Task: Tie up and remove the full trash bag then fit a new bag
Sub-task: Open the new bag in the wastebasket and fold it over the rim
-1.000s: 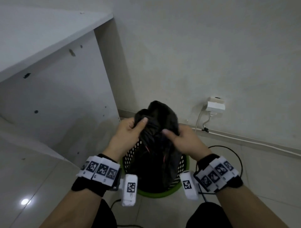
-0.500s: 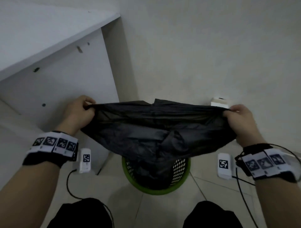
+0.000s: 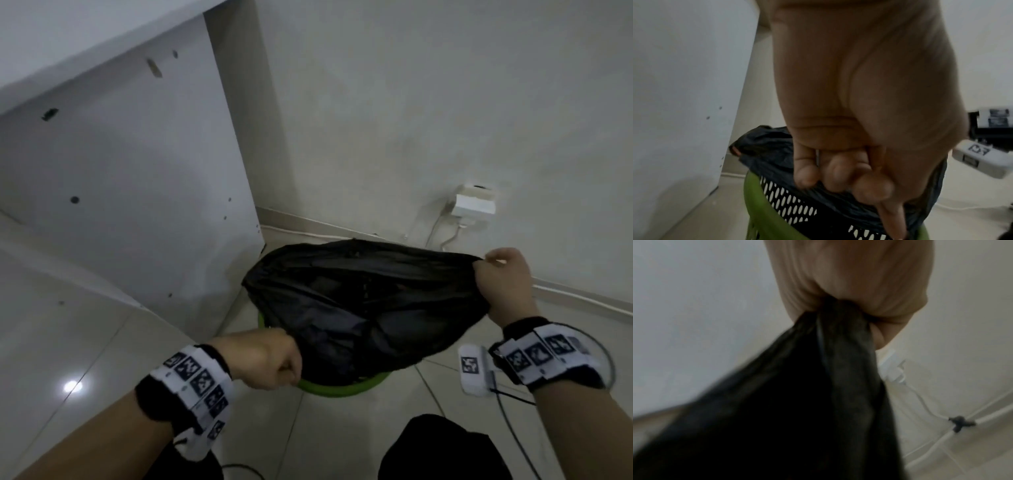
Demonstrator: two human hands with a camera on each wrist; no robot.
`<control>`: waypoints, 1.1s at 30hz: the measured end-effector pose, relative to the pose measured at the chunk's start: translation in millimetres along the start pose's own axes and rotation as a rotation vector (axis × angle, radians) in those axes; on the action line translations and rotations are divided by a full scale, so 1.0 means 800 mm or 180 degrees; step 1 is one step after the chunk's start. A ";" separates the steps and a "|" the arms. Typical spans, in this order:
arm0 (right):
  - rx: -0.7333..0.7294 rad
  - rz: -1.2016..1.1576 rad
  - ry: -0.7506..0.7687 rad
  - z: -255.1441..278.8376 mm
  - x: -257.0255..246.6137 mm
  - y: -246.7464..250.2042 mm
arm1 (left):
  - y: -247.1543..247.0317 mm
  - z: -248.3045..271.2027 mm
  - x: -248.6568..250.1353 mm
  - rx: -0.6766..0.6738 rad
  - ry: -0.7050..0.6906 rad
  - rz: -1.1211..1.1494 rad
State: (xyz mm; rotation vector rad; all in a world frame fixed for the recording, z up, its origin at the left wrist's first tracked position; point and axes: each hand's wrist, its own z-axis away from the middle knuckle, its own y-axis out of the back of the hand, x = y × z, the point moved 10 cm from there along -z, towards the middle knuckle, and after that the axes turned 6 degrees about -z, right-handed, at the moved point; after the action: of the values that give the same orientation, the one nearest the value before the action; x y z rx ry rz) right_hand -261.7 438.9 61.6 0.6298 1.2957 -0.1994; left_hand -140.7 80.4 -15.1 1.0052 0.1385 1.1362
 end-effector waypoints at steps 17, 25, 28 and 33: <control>-0.3021 0.2136 0.3024 0.133 0.047 -0.157 | 0.047 -0.017 0.003 0.1680 -0.0691 -0.0094; -0.2862 0.2120 0.2142 0.089 0.090 -0.131 | -0.053 0.074 -0.041 -0.0614 -0.0012 0.0520; -0.2301 0.1863 0.2200 0.069 0.073 -0.128 | -0.036 0.064 -0.057 -0.0390 0.0248 0.0434; -0.2600 0.2089 0.1634 0.052 0.114 -0.161 | 0.074 0.031 -0.118 0.1634 0.1218 0.0715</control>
State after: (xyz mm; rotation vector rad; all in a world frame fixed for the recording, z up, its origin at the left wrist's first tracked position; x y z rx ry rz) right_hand -263.0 330.2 -59.9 0.3629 1.4290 1.0434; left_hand -210.9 -7.0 6.1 1.2626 0.6640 1.5357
